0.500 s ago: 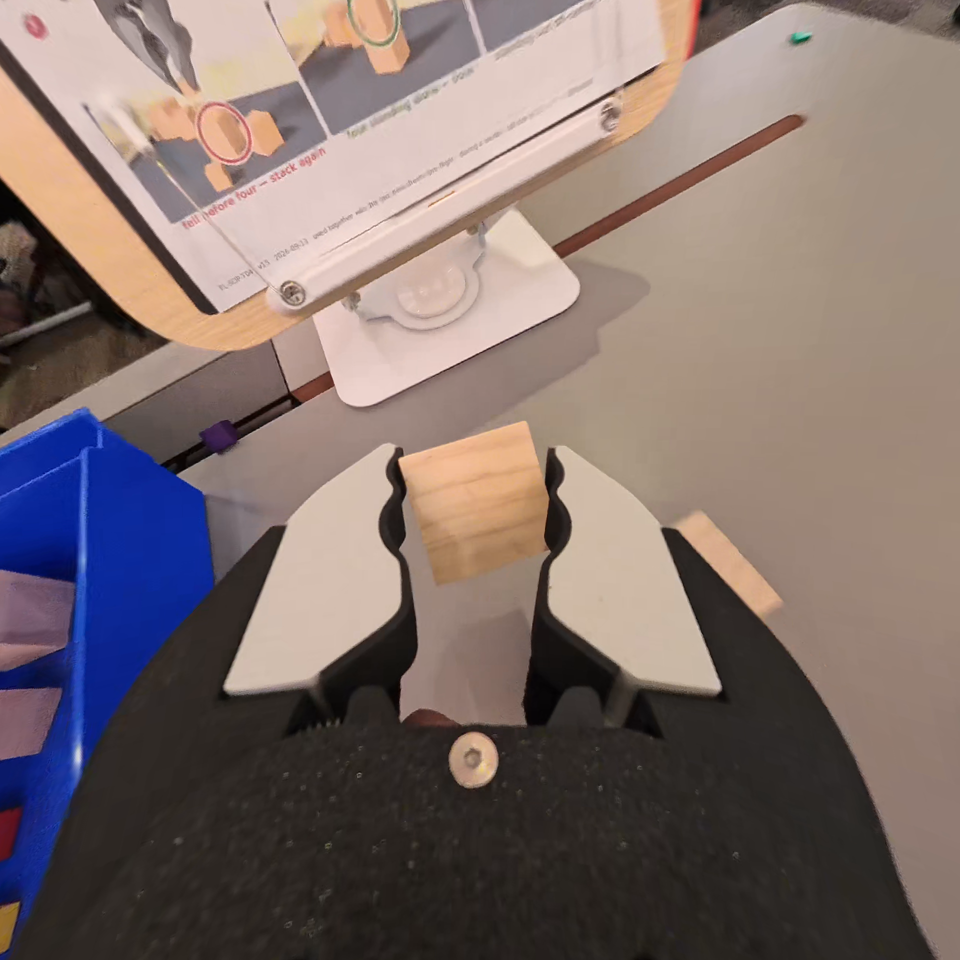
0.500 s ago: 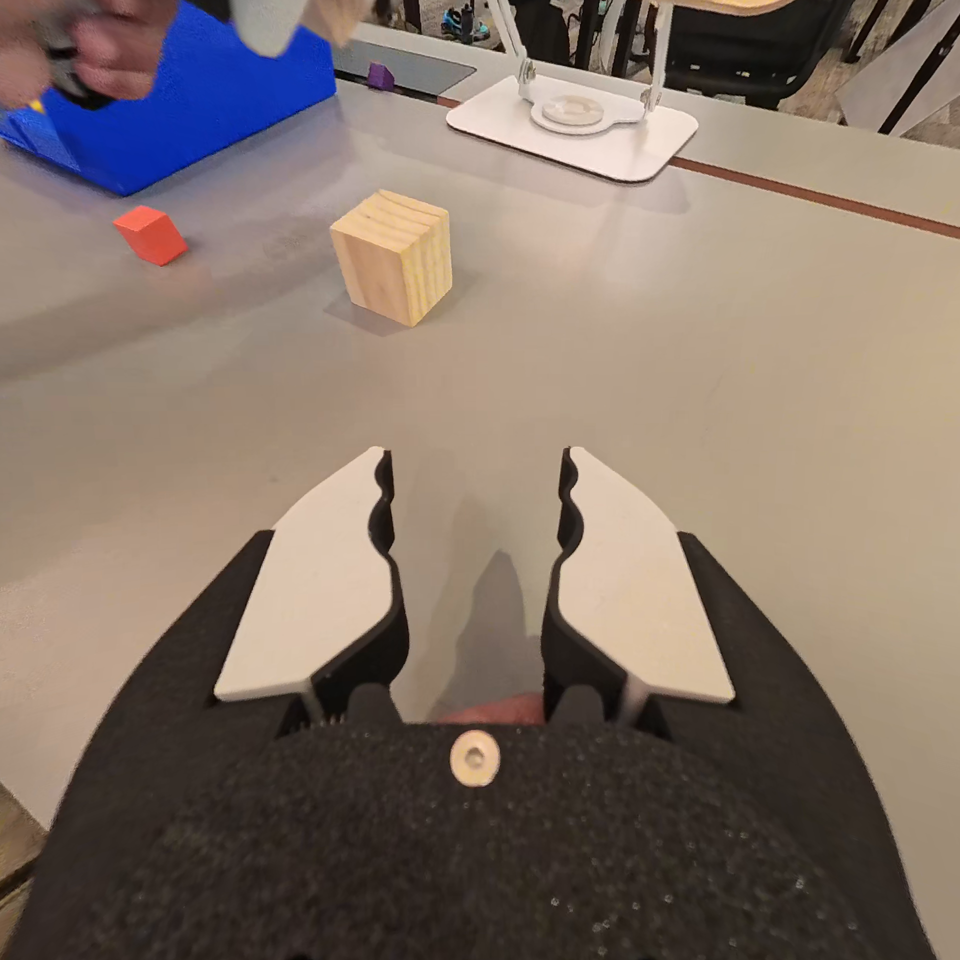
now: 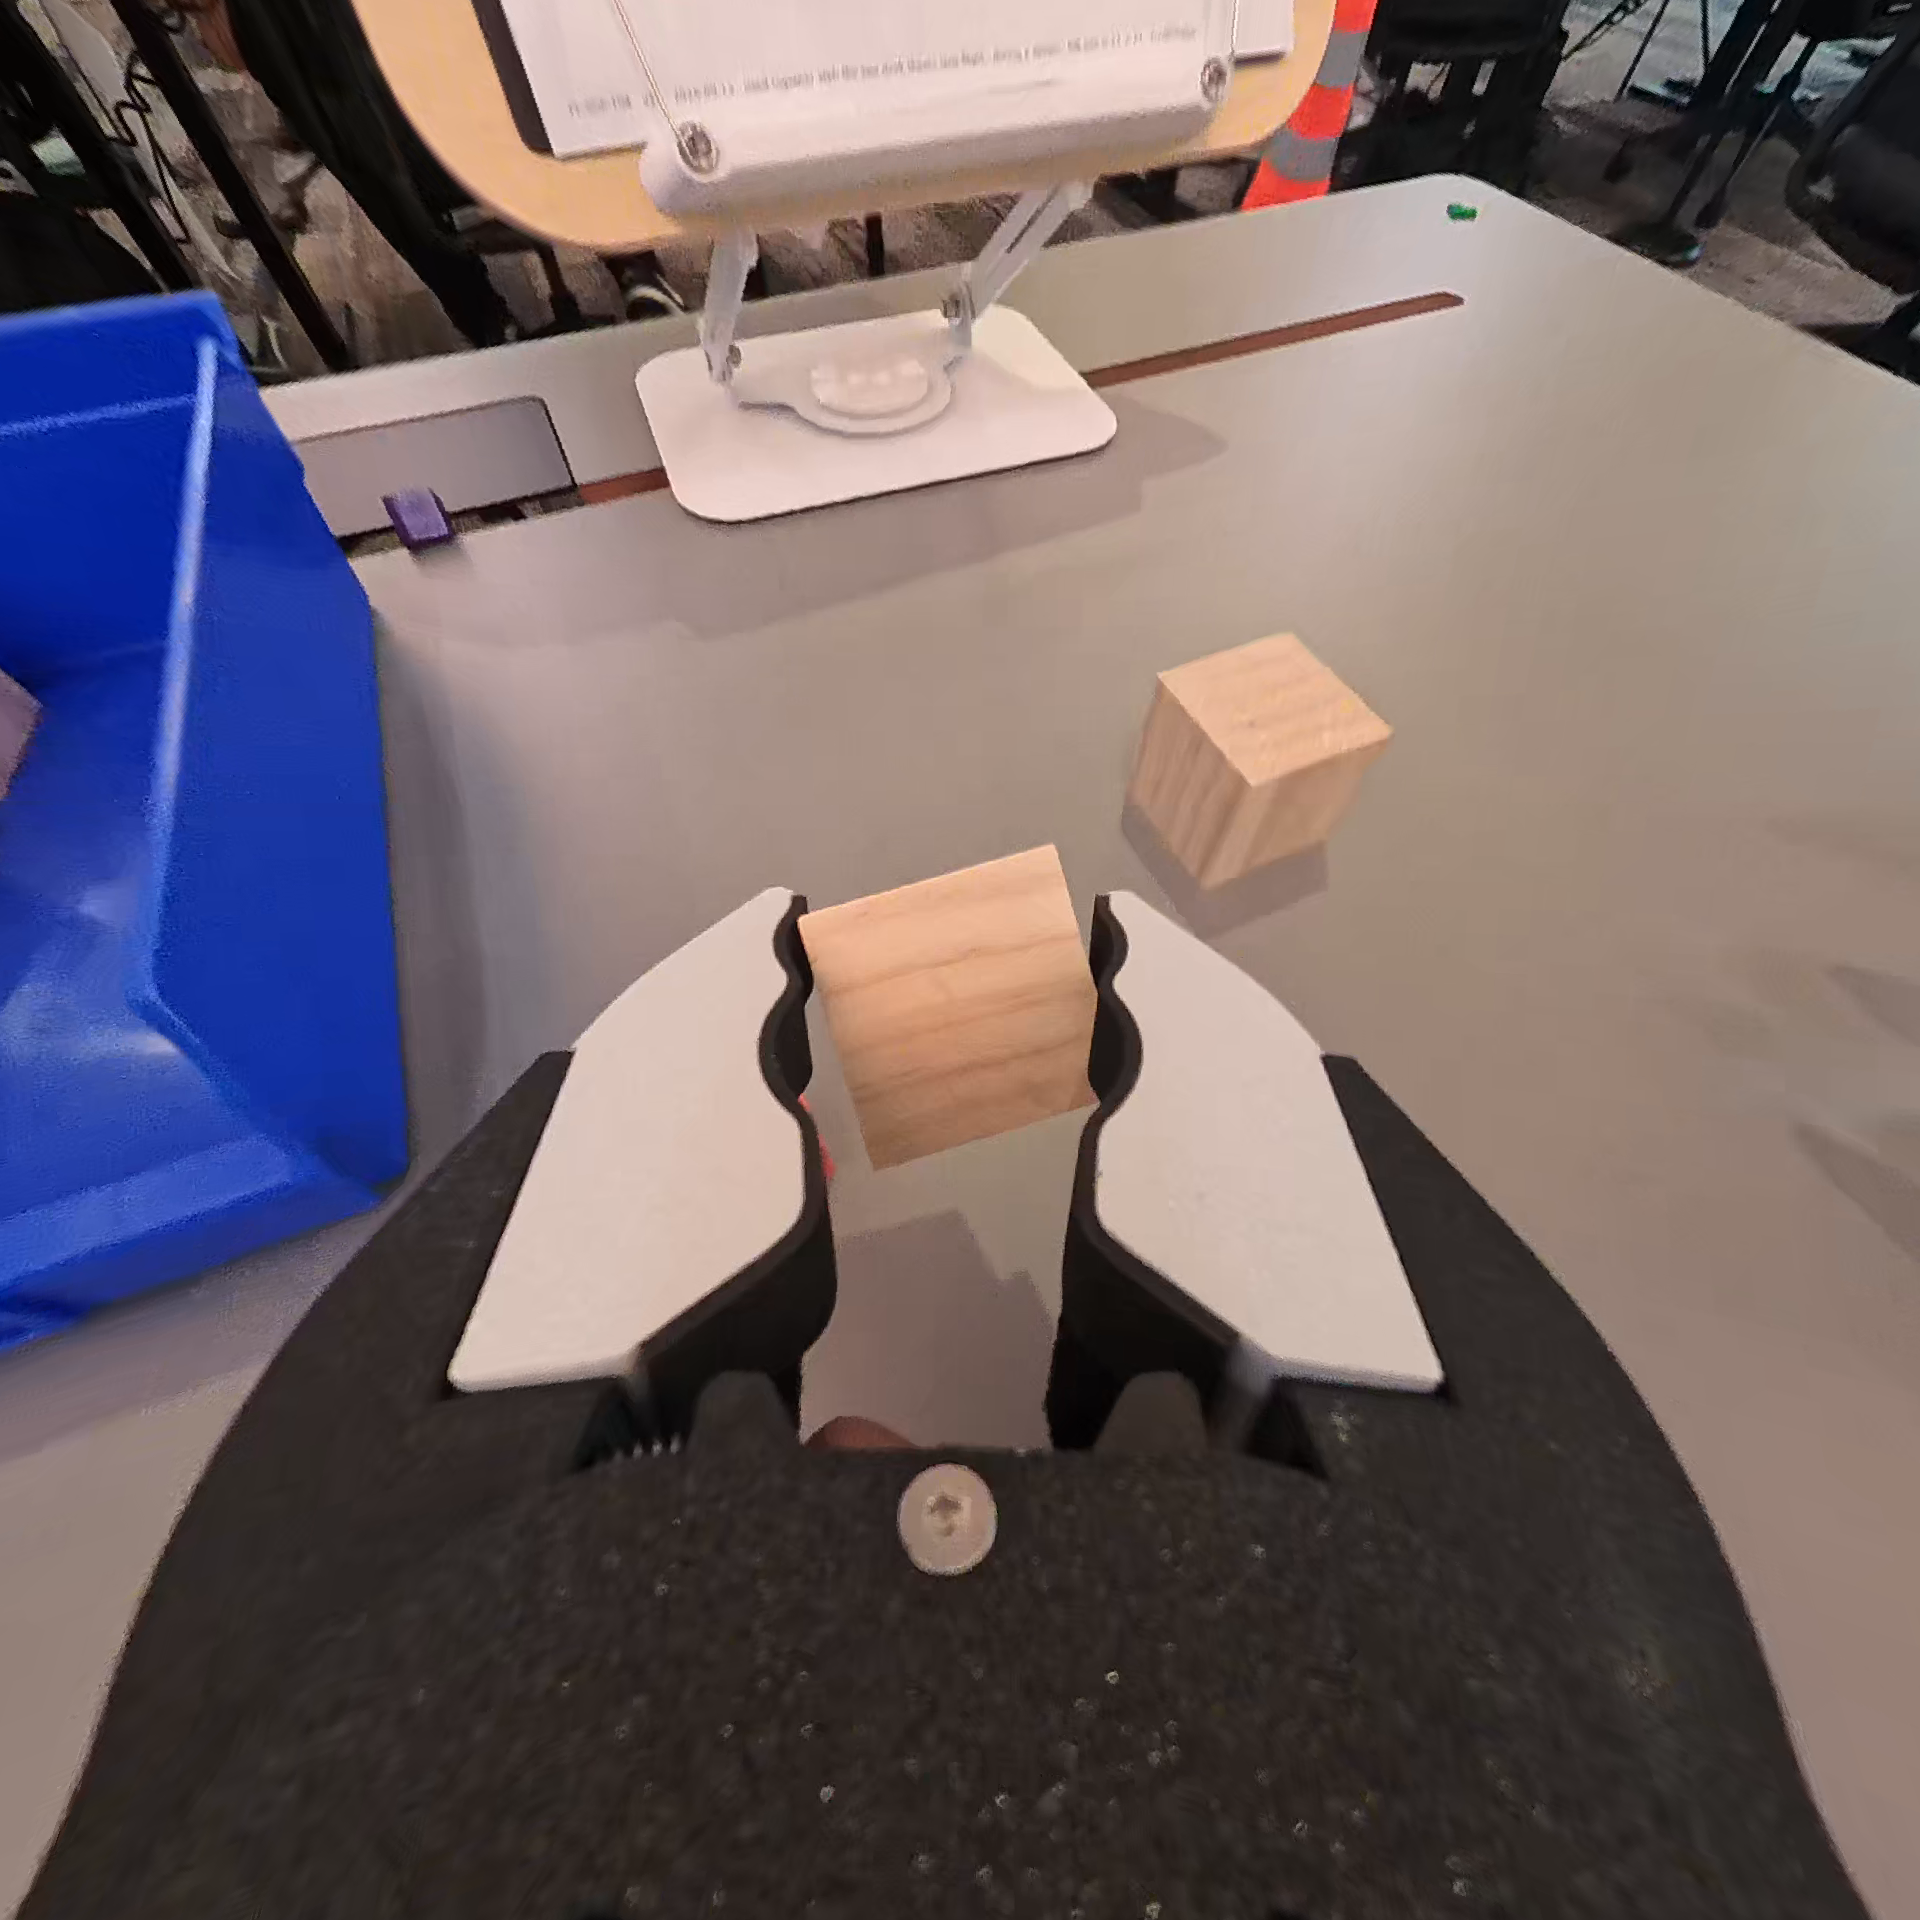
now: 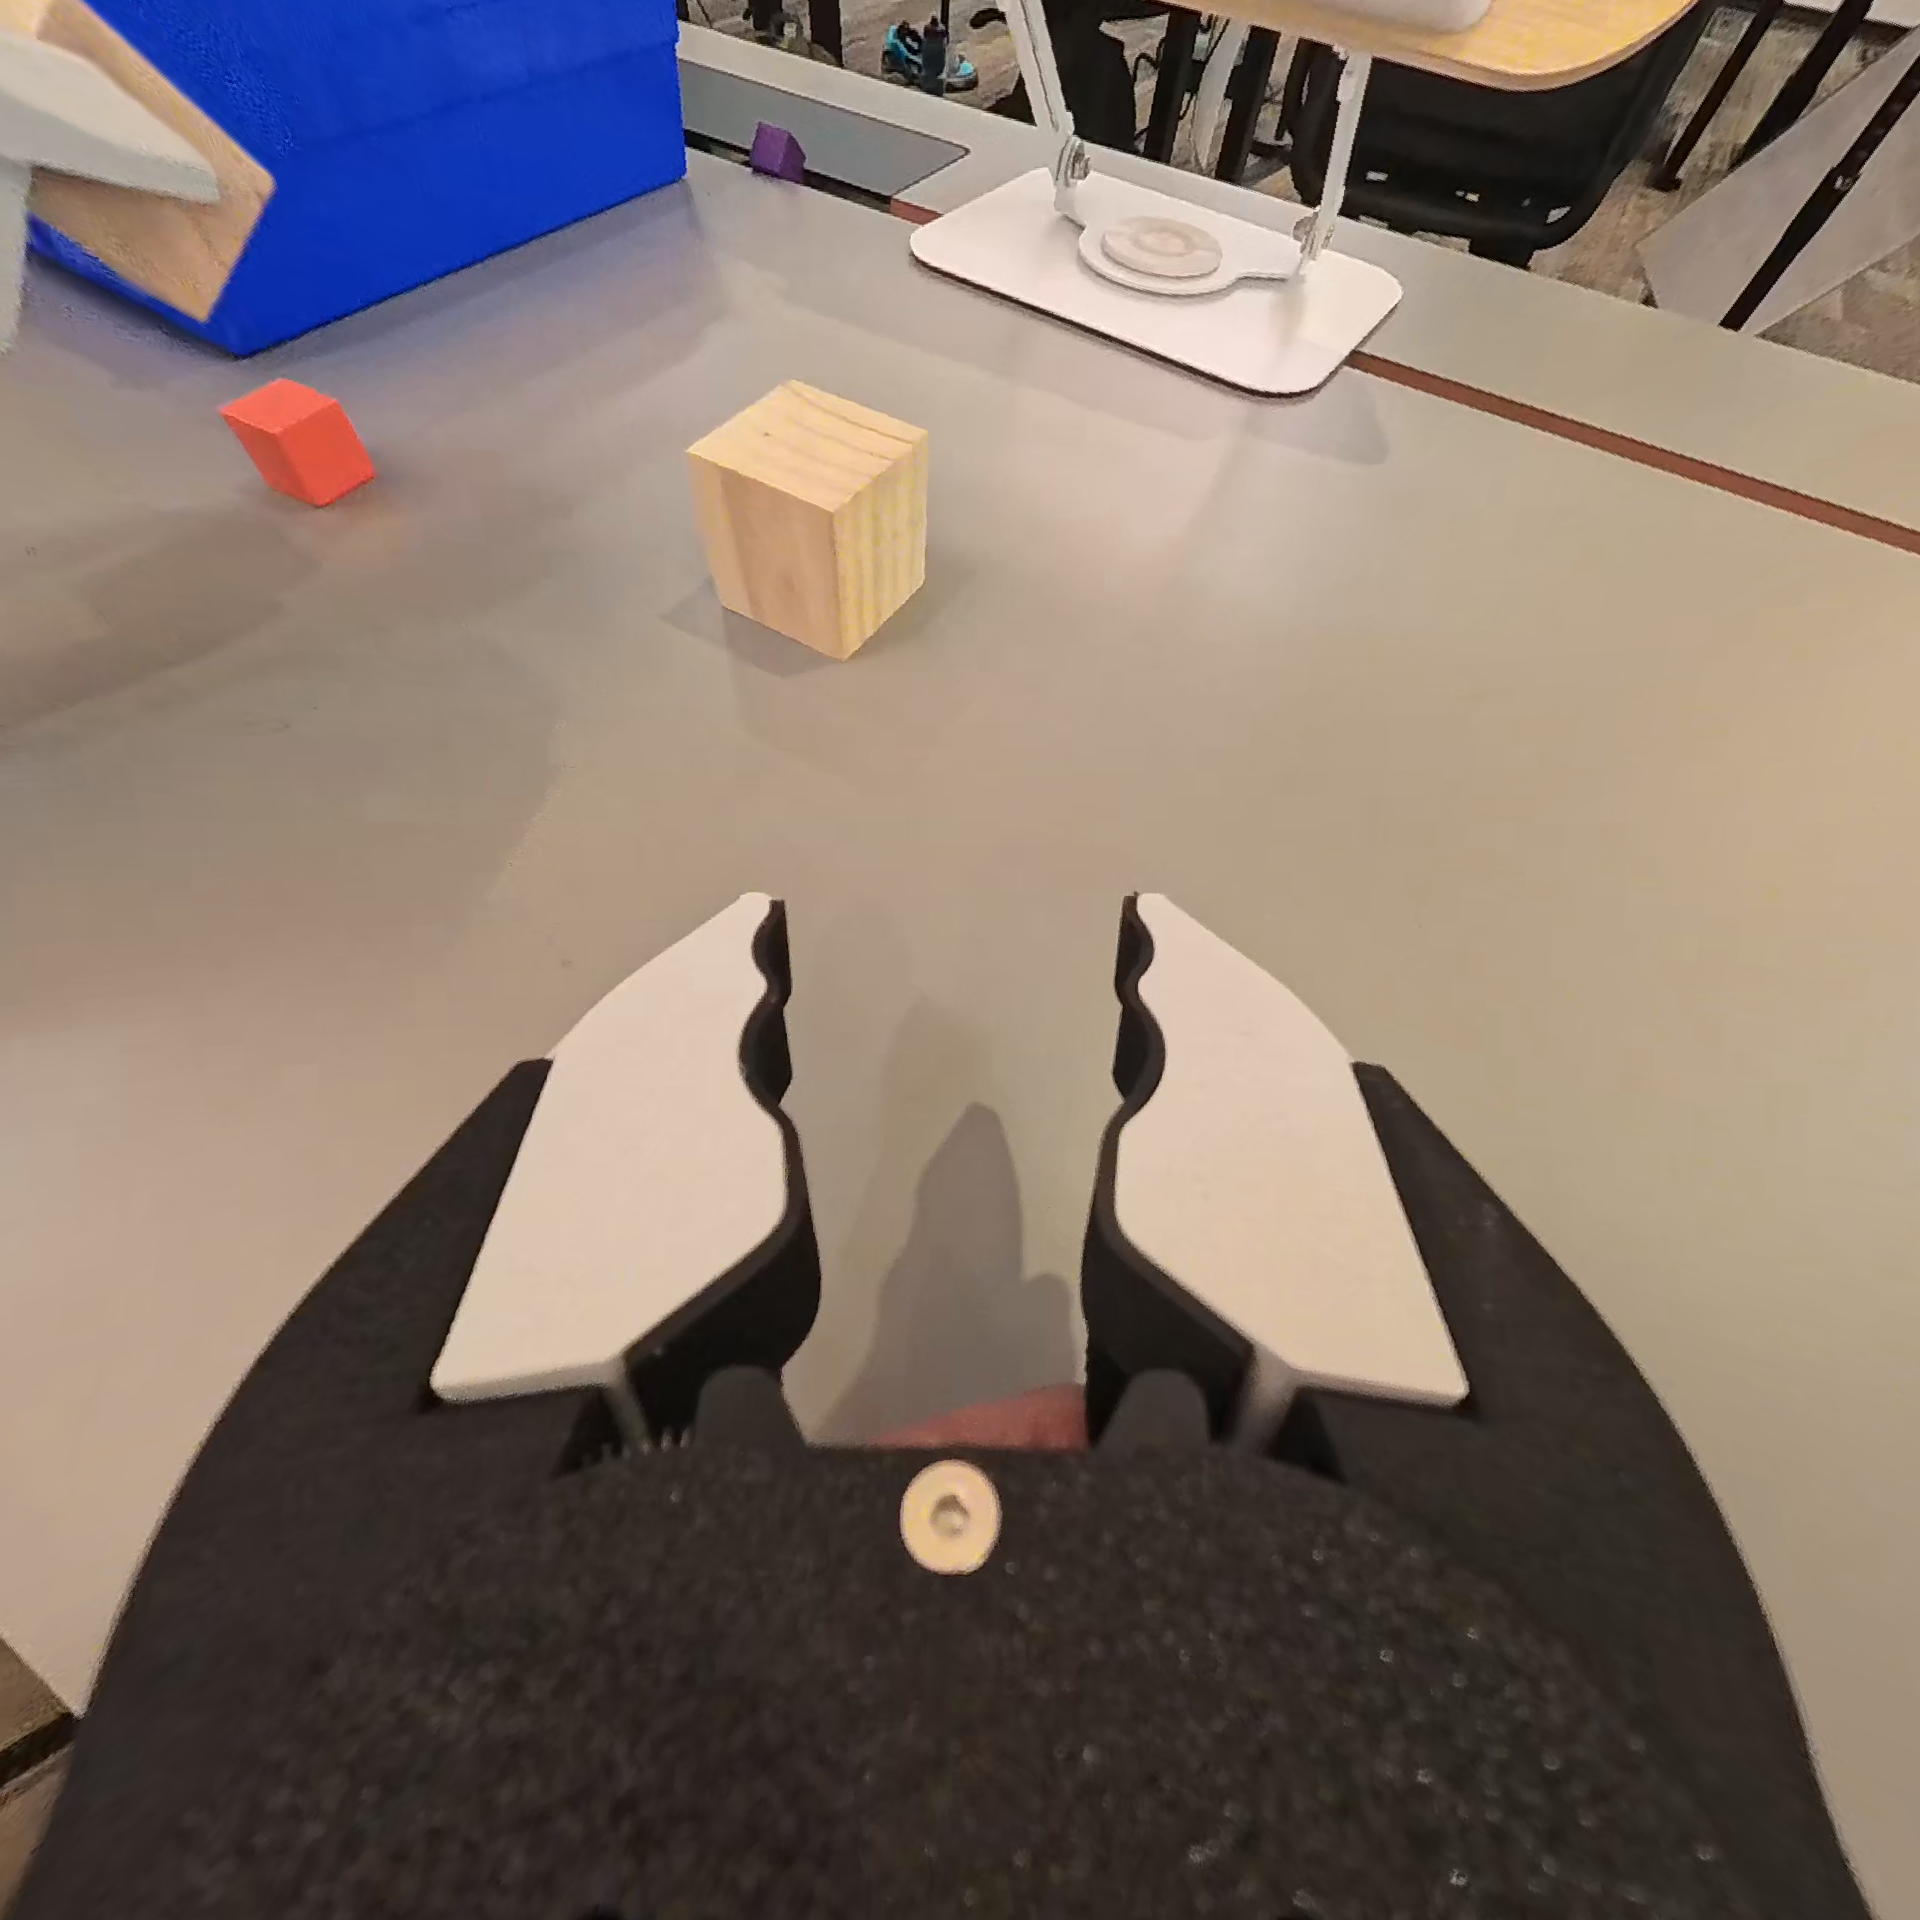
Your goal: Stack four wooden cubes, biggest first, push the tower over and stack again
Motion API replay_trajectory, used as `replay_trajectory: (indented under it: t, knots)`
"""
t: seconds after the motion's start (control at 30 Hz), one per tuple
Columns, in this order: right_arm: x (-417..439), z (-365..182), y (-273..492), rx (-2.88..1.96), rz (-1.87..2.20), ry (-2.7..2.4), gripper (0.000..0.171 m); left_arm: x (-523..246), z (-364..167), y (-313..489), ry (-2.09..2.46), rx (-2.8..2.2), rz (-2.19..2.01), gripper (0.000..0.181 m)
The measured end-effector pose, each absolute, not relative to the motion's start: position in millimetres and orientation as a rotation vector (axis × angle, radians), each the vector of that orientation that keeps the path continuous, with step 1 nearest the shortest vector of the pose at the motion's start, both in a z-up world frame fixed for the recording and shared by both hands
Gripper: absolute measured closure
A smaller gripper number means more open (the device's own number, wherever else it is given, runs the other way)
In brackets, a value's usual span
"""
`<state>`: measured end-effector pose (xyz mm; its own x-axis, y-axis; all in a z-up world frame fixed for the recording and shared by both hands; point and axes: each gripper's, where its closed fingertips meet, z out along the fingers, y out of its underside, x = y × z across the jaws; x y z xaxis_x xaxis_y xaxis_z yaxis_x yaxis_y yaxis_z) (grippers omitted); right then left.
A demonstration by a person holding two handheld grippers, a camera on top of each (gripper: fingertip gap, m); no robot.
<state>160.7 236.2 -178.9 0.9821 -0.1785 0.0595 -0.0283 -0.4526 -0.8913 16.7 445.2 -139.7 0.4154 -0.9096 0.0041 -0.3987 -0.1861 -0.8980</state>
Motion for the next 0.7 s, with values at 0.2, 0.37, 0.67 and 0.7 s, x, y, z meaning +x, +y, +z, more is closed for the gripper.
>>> replay_trajectory:
  t: [0.2,0.37,0.67,0.7]
  knots:
    - [159.2,-180.0,237.2,-2.04,-0.17,0.138,0.111,41.3,-140.6,423.5,1.416,-1.622,-0.766,0.13]
    - [160.5,-178.2,235.5,-2.037,-0.168,0.139,0.111,96.9,-126.6,401.4,1.892,-1.299,-0.901,0.131]
    - [166.6,-171.9,231.3,-2.02,-0.169,0.152,0.112,147.8,-150.5,388.1,2.517,-1.068,-0.756,0.131]
    - [166.7,-172.0,231.1,-2.02,-0.169,0.15,0.112,151.0,-151.6,388.5,2.535,-1.046,-0.754,0.131]
